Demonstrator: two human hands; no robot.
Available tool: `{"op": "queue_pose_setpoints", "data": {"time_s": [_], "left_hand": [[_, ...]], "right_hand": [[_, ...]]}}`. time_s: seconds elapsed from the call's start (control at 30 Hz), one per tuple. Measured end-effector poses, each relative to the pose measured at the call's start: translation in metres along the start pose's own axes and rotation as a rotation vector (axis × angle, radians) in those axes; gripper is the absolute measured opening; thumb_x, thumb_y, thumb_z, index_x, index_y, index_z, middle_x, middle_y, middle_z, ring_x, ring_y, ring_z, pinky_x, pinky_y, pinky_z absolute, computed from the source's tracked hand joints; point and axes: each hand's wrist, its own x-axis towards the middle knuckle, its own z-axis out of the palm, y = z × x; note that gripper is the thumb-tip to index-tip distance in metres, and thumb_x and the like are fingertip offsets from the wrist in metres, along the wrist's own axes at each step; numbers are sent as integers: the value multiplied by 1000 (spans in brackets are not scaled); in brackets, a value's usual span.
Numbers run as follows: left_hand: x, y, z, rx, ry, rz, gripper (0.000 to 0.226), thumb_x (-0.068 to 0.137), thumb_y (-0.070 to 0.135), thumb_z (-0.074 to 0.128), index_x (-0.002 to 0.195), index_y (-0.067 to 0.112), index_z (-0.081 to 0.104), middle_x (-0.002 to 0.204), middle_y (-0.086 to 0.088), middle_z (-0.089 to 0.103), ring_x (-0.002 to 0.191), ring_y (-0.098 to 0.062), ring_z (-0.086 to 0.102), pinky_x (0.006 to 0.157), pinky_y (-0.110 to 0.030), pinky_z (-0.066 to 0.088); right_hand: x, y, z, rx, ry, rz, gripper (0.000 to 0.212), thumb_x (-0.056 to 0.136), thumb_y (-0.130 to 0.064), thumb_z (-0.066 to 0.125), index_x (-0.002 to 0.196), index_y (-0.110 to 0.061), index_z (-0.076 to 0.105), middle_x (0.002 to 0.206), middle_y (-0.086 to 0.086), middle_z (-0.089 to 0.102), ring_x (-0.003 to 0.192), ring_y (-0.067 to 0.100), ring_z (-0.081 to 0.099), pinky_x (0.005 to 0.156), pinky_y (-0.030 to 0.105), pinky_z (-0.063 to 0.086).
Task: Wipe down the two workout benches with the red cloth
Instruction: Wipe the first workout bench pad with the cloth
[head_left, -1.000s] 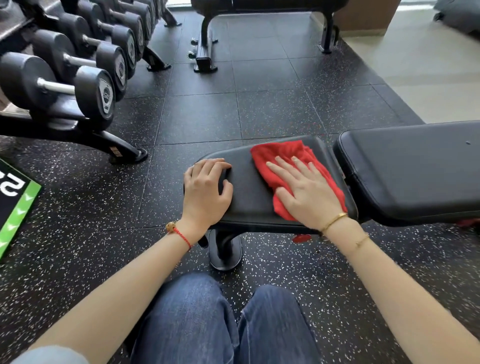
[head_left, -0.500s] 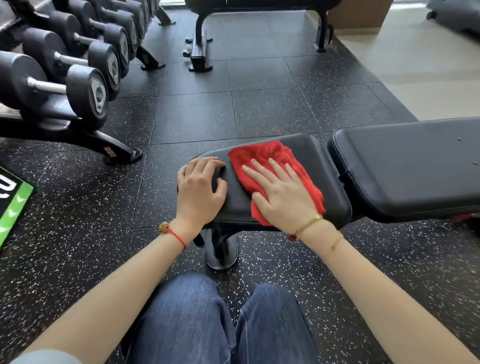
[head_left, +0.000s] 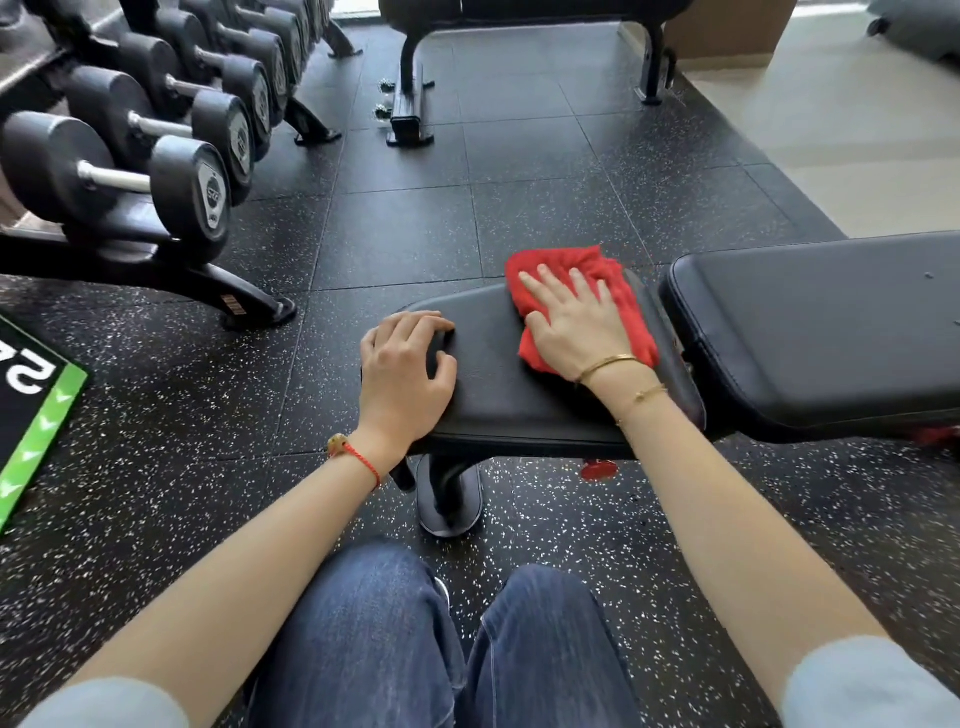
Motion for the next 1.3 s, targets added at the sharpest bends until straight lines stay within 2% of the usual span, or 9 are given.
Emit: {"op": "queue_pose_setpoints", "data": {"time_s": [0.13,0.27,0.33,0.43,0.53,0.7,0.87,1.07,1.3], "left_hand": [[1,1,-2,-29,12,-10,32,81,22,50,109,22,67,121,6,66,121,-19,53,108,-43,33],[0,3,-4,-36,2,-14,33,81,21,50,109,21,68,122,5,66,121,-19,54,108,-43,33],[-1,4,-5,-24,-8,-13,32,82,20,51,110,22,67,123,5,65,122,-19,53,108,-41,33],[-3,3,-5,11,-17,1,31,84,18,53,112,22,66,123,6,64,122,-19,52,107,-38,31],[-3,2,-5,32,-8,13,30,85,17,55,113,21,65,124,6,64,122,-19,52,107,-39,31],[-3,8,-2,109,-15,43,27,89,16,54,113,17,65,123,1,64,120,-25,54,106,-42,34],[-1,21,0,98,-7,88,27,90,15,55,114,17,67,123,1,64,120,-25,54,107,-42,34],[12,76,27,41,-127,162,36,91,21,50,124,17,62,131,1,60,126,-23,49,112,-43,31],[23,148,76,17,-276,275,43,96,30,43,136,18,52,141,2,50,135,-21,39,115,-47,25]], "right_hand": [[-35,-21,8,2,10,-199,59,95,-45,37,151,-40,20,161,-13,16,149,22,12,121,42,3],[-66,-2,7,-1,54,-258,62,92,-51,42,150,-42,23,159,-17,21,149,18,17,121,40,7],[-72,13,2,-10,62,-217,62,91,-55,42,149,-45,22,158,-20,21,149,16,16,121,45,5],[-69,25,-3,-40,34,-119,63,90,-62,37,148,-51,16,158,-25,14,150,19,5,116,61,-4],[-61,21,-3,-21,-8,-77,62,90,-62,35,147,-55,12,158,-28,9,150,25,-3,112,69,-1],[-58,16,-4,-36,24,-91,58,94,-49,37,150,-46,18,160,-21,14,149,24,8,115,57,13],[-55,15,-5,-8,174,-145,54,93,-33,48,146,-25,42,152,-7,41,137,22,32,108,38,22],[-64,39,-18,-52,312,-91,50,90,-26,50,138,-13,51,143,2,52,130,26,42,106,37,25],[-79,124,-46,-211,322,166,54,90,-30,42,142,-15,47,147,1,48,132,26,39,105,39,23]]}}
